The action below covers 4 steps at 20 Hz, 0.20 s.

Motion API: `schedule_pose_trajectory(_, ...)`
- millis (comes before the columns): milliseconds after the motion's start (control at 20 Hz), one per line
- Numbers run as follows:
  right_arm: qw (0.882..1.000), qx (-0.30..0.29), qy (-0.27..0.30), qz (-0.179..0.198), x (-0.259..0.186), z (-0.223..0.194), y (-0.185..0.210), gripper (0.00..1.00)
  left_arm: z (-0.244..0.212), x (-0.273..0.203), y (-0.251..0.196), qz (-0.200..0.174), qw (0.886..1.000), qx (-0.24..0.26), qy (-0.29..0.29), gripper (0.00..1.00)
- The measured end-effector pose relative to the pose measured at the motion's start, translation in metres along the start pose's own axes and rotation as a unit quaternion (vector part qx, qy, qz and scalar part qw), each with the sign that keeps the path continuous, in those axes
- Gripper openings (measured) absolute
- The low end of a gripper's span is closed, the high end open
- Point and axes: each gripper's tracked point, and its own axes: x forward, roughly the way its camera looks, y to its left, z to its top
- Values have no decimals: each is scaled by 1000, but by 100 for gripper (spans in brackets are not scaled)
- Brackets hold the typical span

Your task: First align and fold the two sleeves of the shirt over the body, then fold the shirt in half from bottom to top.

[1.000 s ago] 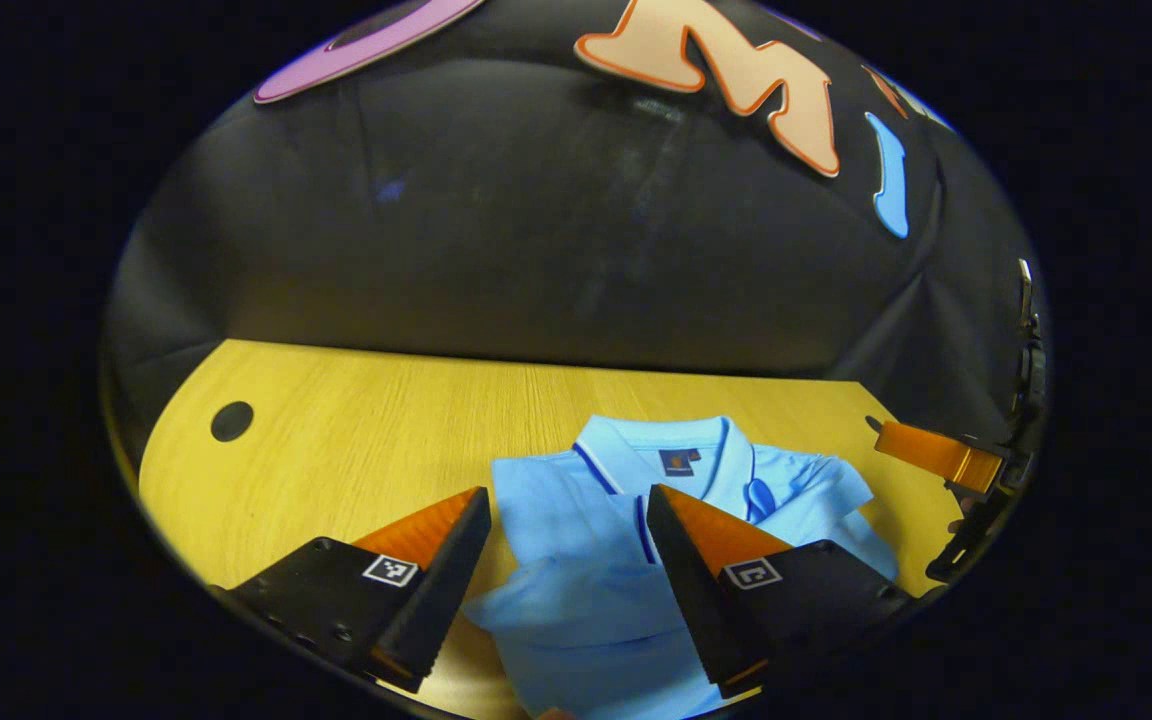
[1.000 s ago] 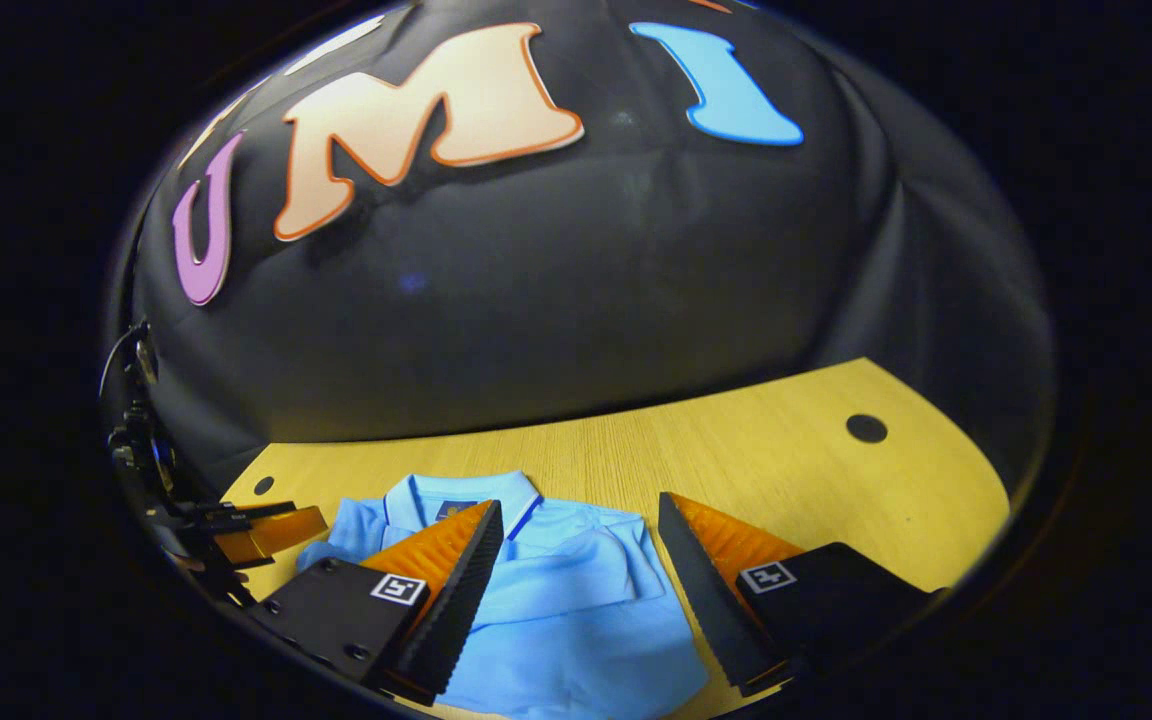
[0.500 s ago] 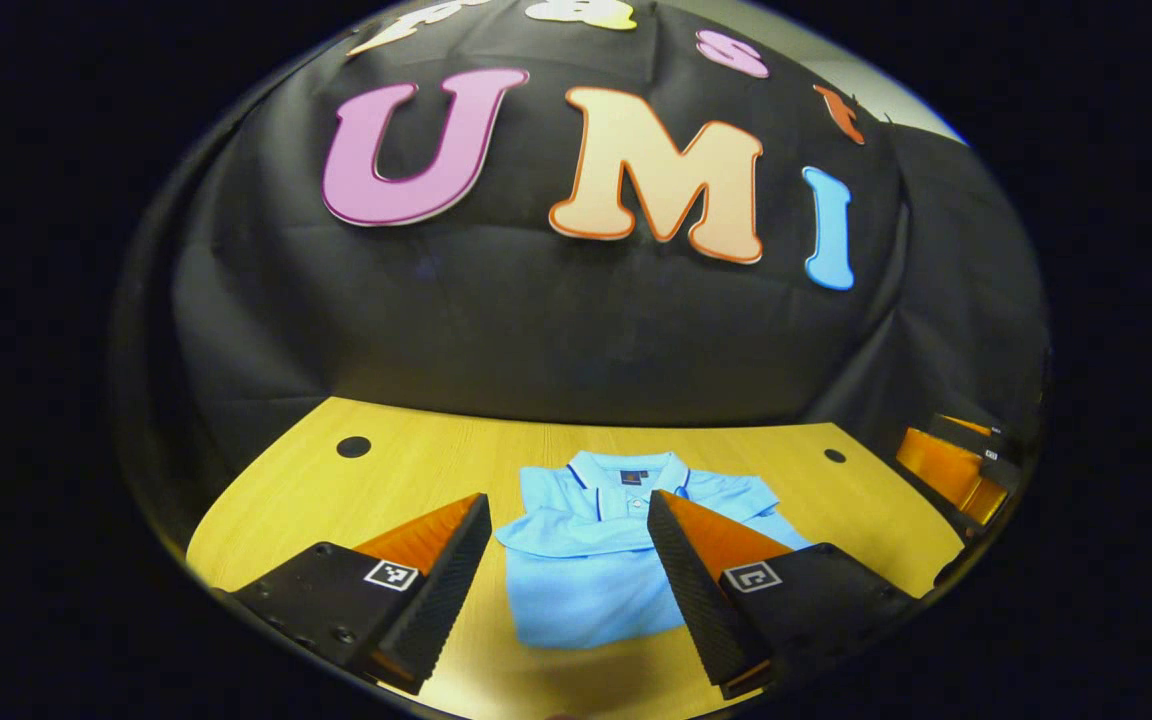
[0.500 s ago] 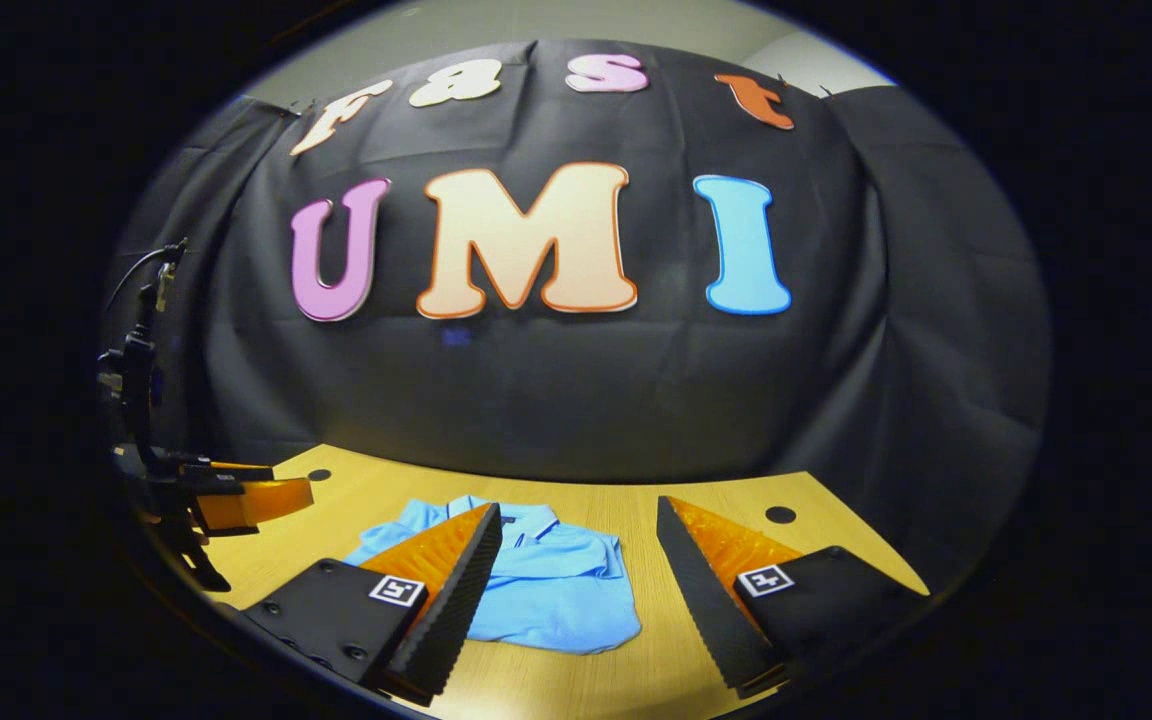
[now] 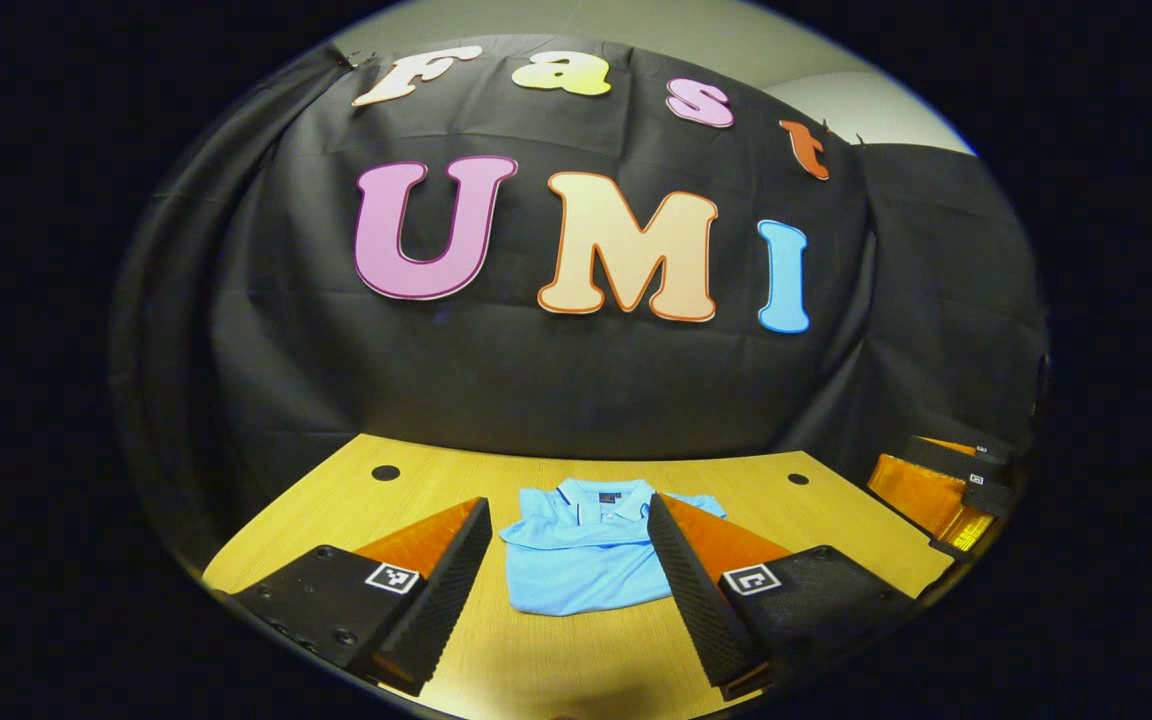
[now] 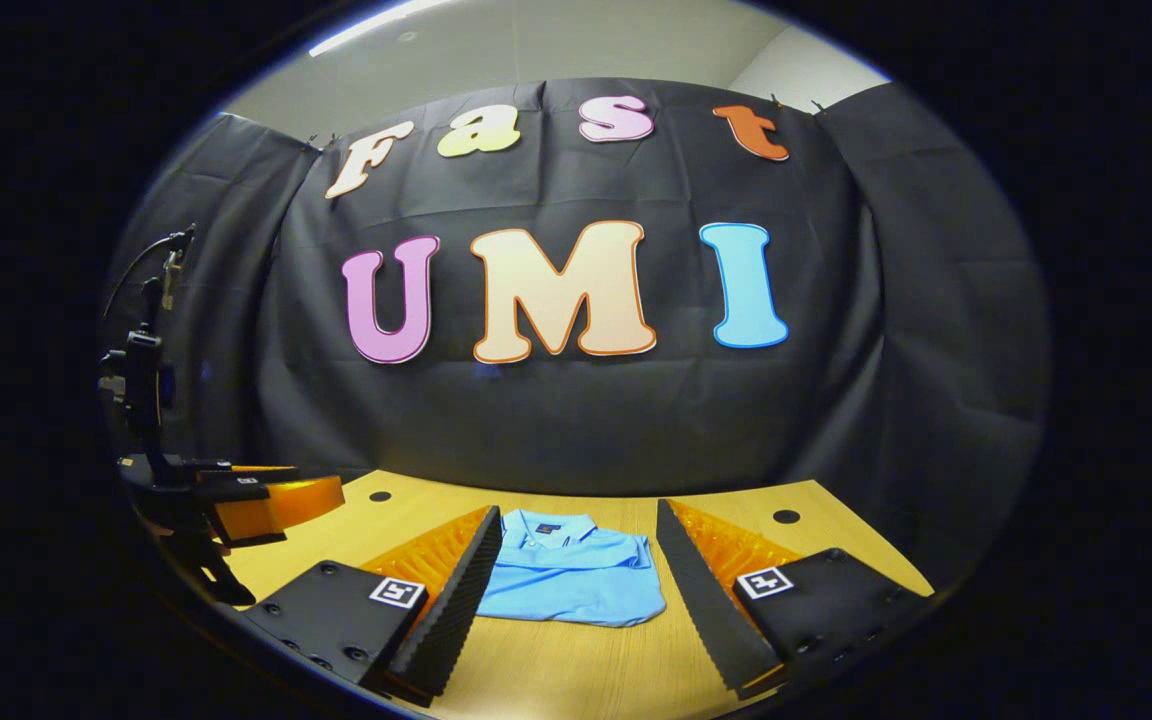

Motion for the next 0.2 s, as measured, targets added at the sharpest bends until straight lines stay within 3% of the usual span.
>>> schedule_pose_trajectory(200,1000,2,-7,3,1,10,2,97,7,-1,-3,-8,1000,-5,1,94)
